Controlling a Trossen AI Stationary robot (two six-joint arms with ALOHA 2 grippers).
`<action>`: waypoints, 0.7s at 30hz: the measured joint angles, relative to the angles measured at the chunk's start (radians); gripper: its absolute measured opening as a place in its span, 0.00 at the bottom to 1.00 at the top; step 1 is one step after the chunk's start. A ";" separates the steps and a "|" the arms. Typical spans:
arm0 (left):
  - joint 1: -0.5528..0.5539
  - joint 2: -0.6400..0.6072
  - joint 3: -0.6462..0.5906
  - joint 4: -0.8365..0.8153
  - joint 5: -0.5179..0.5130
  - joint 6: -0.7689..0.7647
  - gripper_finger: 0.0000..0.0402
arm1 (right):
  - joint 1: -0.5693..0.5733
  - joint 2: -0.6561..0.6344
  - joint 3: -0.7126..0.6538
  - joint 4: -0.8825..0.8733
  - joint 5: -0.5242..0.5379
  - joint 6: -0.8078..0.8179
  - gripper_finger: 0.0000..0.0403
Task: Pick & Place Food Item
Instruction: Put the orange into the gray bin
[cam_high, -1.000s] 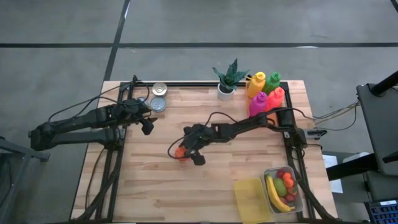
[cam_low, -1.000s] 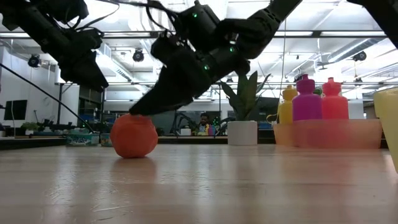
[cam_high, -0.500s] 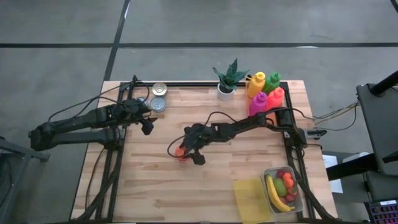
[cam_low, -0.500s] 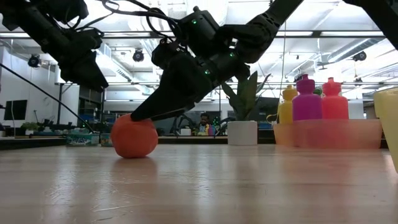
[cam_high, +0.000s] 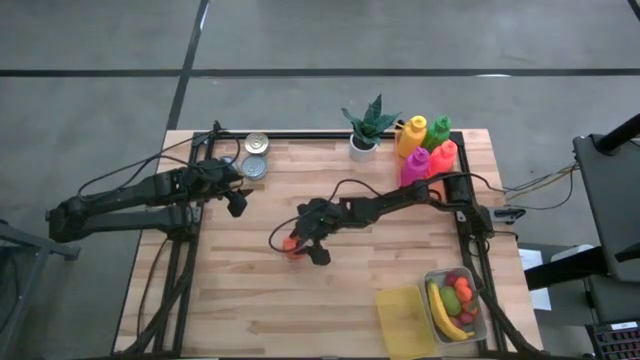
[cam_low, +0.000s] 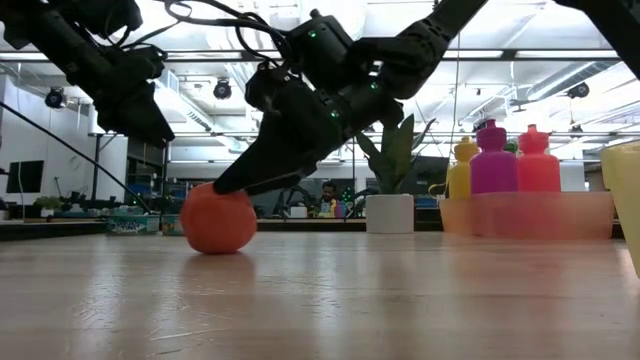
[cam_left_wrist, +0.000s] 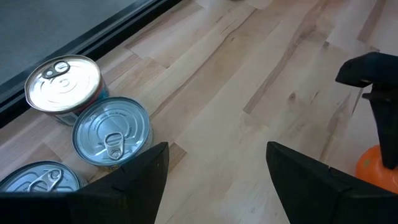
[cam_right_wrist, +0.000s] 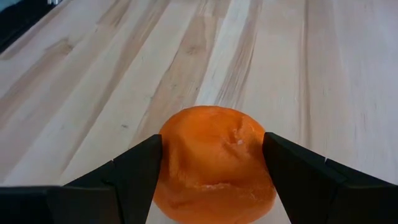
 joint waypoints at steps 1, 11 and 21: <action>0.000 0.000 0.000 0.000 0.000 0.000 0.69 | 0.000 -0.003 0.000 0.000 0.000 0.012 0.68; 0.000 0.000 0.000 0.000 0.000 0.000 0.69 | -0.008 -0.024 -0.004 0.008 -0.018 0.060 0.77; 0.000 0.000 0.000 0.000 0.000 0.000 0.69 | -0.008 -0.024 -0.004 0.001 -0.019 0.027 0.91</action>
